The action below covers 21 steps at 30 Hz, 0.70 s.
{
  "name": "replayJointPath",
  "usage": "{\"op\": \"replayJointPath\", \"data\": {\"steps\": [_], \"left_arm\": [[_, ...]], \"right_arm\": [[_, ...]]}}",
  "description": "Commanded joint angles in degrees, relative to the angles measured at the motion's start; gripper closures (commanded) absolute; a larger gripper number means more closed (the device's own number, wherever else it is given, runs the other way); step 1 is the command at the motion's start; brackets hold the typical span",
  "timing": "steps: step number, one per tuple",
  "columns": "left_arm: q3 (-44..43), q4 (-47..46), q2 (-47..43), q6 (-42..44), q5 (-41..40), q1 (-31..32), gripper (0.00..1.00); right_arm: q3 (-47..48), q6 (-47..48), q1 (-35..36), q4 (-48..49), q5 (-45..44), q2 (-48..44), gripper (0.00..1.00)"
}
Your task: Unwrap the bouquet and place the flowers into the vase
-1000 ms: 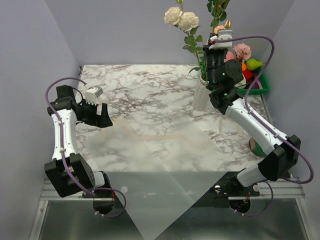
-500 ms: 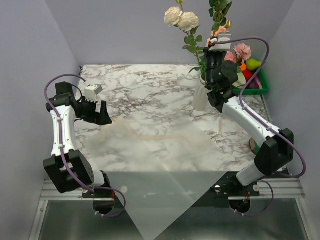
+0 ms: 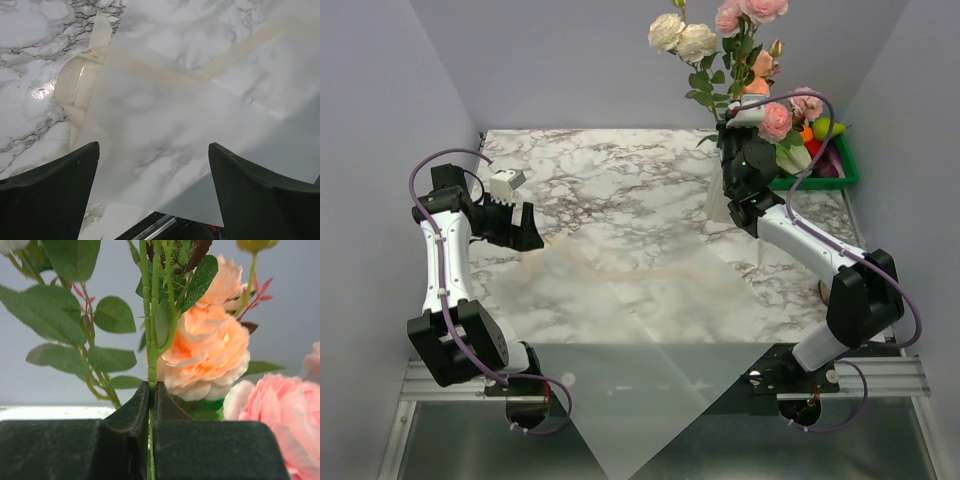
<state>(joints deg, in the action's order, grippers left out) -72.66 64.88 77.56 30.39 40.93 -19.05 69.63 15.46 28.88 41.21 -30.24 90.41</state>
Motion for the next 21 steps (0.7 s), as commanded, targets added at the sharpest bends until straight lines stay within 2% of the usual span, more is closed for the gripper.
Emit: {"op": "replayJointPath", "data": {"steps": [1, 5, 8, 14, 18, 19, 21], "left_arm": [[-0.73, 0.24, -1.27, -0.24, 0.38, -0.29, 0.01], [-0.73, 0.24, -1.8, -0.77, 1.34, -0.29, 0.01], [-0.37, 0.51, -2.58, -0.69, 1.61, -0.29, 0.01], [1.12, -0.19, -4.6, -1.48, 0.73, -0.29, 0.01], [3.31, -1.07, -6.1, -2.53, 0.29, -0.29, 0.01], [3.67, -1.51, -6.37, -2.79, 0.21, -0.29, 0.01], [4.54, -2.04, -6.89, -3.49, -0.23, -0.29, 0.01]], "right_arm": [[-3.79, -5.26, -0.14, -0.07, -0.88, -4.09, 0.88], [-8.18, -7.81, 0.91, -1.92, 0.44, -8.31, 0.56], [-11.61, -7.99, 2.4, -2.36, 0.62, -11.57, 0.43], [-15.74, -12.38, 4.51, -10.34, 0.45, -18.42, 0.27], [-21.62, -15.29, 7.67, -14.75, -1.13, -25.53, 0.23], [-22.51, -19.03, 8.2, -16.58, -1.14, -26.85, 0.22], [-23.3, -23.09, 9.7, -25.79, -0.88, -30.46, 0.21]]}}
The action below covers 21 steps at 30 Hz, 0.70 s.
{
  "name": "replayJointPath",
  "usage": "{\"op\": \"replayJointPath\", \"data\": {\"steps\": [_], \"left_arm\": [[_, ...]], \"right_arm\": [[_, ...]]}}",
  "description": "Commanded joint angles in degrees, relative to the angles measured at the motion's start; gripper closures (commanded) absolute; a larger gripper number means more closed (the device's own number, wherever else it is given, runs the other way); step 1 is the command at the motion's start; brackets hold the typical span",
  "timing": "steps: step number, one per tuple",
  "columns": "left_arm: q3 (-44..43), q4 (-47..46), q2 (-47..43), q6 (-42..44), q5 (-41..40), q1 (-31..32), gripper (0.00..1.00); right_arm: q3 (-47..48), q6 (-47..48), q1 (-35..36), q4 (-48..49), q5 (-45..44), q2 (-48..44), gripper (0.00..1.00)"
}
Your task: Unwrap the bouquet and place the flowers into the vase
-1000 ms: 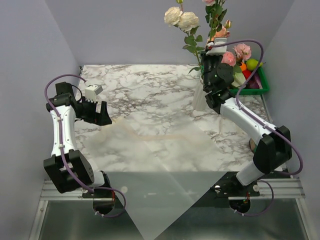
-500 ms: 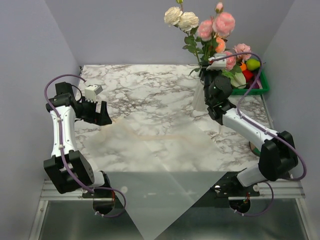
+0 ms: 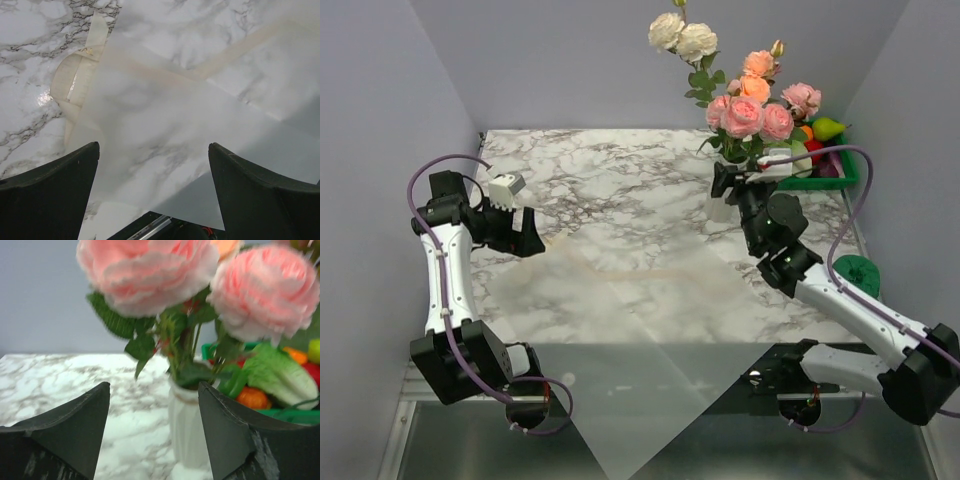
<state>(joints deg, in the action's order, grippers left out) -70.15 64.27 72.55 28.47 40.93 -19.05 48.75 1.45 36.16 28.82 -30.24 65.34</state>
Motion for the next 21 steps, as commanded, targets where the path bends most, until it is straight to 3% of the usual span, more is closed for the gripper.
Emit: {"op": "replayJointPath", "data": {"steps": [1, 3, 5, 8, 17, 21], "left_arm": [[2.38, -1.86, -2.06, -1.84, -0.32, -0.29, 0.01], [3.52, -2.22, -2.33, -2.19, -0.67, -0.29, 0.01], [4.4, -3.1, -2.59, -2.45, -1.28, -0.2, 0.01], [6.42, -4.68, -2.85, -2.89, -1.9, -0.2, 0.01], [10.21, -8.11, -3.38, -4.56, -2.87, -0.11, 0.01], [9.95, -8.2, -3.3, -4.74, -3.05, -0.11, 0.01]], "right_arm": [[-2.43, -14.32, 2.51, -17.27, 0.43, -6.44, 0.21], [-2.35, -18.92, 2.77, -28.17, 4.56, -8.11, 0.01], [-2.34, -23.15, 3.56, -37.2, 9.12, -8.56, 0.0], [-3.05, -26.41, 6.01, -43.21, 11.24, -10.58, 0.0], [-5.42, -25.63, 7.17, -44.9, 16.35, -21.74, 0.0], [-3.49, -24.48, 7.17, -47.62, 15.12, -21.4, 0.0]]}}
